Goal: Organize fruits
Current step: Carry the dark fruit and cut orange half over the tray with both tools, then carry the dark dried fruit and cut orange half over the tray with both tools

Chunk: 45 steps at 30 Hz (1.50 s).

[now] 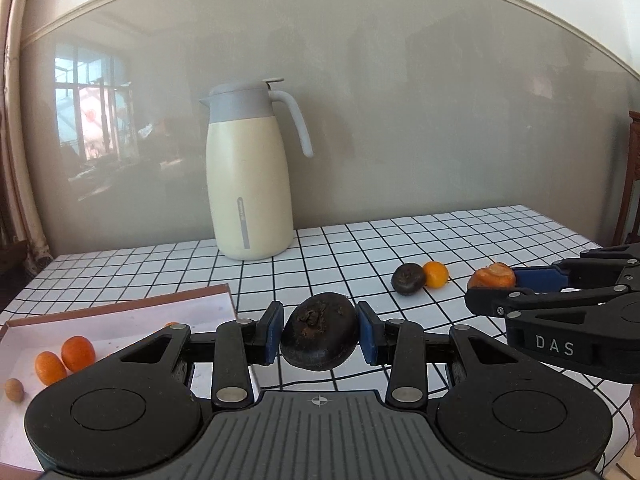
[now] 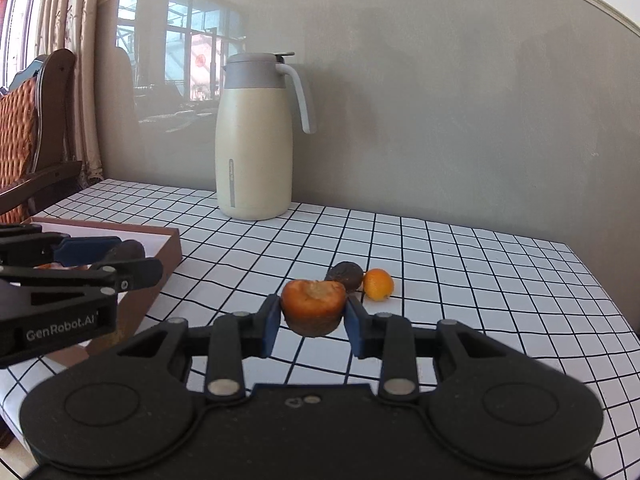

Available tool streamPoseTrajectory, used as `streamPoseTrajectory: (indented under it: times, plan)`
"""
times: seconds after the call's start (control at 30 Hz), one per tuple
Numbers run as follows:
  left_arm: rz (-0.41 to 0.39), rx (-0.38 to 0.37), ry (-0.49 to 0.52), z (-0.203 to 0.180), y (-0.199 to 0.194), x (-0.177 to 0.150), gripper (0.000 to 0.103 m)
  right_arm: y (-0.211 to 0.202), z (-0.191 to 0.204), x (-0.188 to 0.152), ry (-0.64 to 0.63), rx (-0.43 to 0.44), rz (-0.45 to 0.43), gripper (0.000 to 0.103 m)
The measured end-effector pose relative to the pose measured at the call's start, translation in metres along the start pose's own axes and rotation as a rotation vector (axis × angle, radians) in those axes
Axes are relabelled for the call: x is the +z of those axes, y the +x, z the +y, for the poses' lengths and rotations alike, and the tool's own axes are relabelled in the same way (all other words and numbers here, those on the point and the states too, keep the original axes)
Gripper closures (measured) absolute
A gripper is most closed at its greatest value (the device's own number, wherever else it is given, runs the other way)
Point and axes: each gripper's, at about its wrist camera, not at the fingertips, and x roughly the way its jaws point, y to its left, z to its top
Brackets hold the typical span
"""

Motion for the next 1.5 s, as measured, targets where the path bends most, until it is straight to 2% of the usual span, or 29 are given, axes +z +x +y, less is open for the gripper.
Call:
streamPoseTrajectory:
  times: [0.47, 1.1, 1.5]
  plan:
    - [-0.028, 0.066, -0.045, 0.044, -0.052, -0.022, 0.064, -0.04, 0.048, 0.001, -0.06, 0.126, -0.102, 0.077]
    - [-0.049, 0.226, -0.119, 0.127, -0.09, -0.045, 0.064, -0.045, 0.123, 0.012, -0.165, 0.339, -0.18, 0.077]
    - [-0.065, 0.31, -0.15, 0.163, -0.108, -0.055, 0.064, -0.04, 0.164, 0.02, -0.198, 0.419, -0.208, 0.077]
